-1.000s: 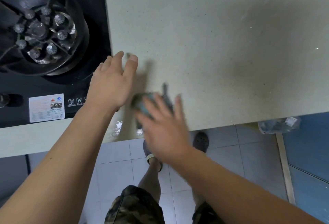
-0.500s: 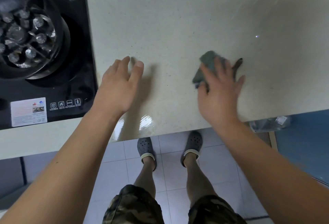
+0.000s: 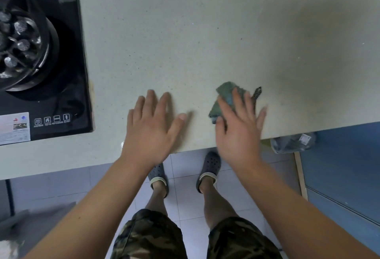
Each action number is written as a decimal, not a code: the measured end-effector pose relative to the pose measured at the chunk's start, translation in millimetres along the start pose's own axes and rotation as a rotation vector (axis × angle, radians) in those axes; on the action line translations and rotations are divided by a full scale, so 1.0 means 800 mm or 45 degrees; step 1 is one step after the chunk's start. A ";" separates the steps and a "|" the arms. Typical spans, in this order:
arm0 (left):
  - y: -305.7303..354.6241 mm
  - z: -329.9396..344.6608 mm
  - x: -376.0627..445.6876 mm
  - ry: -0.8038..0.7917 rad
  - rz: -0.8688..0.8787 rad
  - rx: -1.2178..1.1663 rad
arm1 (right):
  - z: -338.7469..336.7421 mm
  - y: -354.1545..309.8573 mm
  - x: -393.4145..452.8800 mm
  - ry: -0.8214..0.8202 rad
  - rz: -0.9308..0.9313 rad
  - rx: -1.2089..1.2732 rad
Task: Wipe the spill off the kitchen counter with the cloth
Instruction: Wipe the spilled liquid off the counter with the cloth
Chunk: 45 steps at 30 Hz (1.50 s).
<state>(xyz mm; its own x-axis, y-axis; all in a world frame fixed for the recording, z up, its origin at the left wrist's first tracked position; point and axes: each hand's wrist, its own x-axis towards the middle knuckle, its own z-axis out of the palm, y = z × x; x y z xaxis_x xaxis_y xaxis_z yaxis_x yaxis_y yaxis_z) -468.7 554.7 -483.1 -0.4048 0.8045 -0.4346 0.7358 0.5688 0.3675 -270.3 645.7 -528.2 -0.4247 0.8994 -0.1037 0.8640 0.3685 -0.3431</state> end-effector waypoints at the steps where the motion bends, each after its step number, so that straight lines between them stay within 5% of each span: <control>1: 0.007 0.003 -0.003 0.000 0.010 0.032 | 0.004 -0.010 -0.011 -0.043 -0.117 0.002; 5: 0.020 0.010 -0.011 -0.004 0.042 0.129 | -0.005 0.014 -0.027 -0.142 -0.570 -0.081; 9: 0.034 0.024 -0.026 -0.061 0.069 0.204 | -0.033 0.089 0.011 -0.004 0.029 -0.121; 11: 0.041 0.031 -0.028 -0.064 0.058 0.203 | -0.035 0.079 0.007 0.024 0.146 -0.063; 15: 0.045 0.039 -0.029 -0.017 0.024 0.179 | -0.012 0.022 -0.054 -0.146 -0.434 -0.046; 17: 0.045 0.042 -0.028 -0.013 0.013 0.160 | -0.015 0.039 -0.058 -0.168 -0.538 -0.075; 24: 0.040 0.035 -0.020 0.087 0.013 0.071 | -0.043 0.111 0.011 0.054 0.269 -0.038; 32: -0.017 -0.010 0.018 0.279 -0.108 -0.183 | 0.037 -0.098 0.023 -0.183 -0.657 -0.041; 34: -0.036 -0.022 0.032 0.285 -0.062 -0.139 | 0.031 -0.078 0.070 -0.067 -0.512 -0.110; 39: -0.066 -0.056 0.075 0.282 -0.052 -0.184 | 0.000 -0.055 0.187 0.048 0.273 -0.096; 41: -0.072 -0.072 0.091 0.321 -0.044 -0.252 | 0.016 -0.104 0.176 0.040 0.036 -0.099; 45: -0.084 -0.093 0.116 0.354 -0.101 -0.435 | 0.050 -0.173 0.137 -0.234 -0.869 -0.127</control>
<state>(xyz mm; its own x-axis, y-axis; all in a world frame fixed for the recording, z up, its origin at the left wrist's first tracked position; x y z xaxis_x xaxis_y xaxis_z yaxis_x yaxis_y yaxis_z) -596.5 603.8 -486.7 -0.6174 0.7453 -0.2519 0.4944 0.6166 0.6127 -446.9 683.8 -529.3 -0.9108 0.4091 -0.0550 0.4057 0.8628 -0.3016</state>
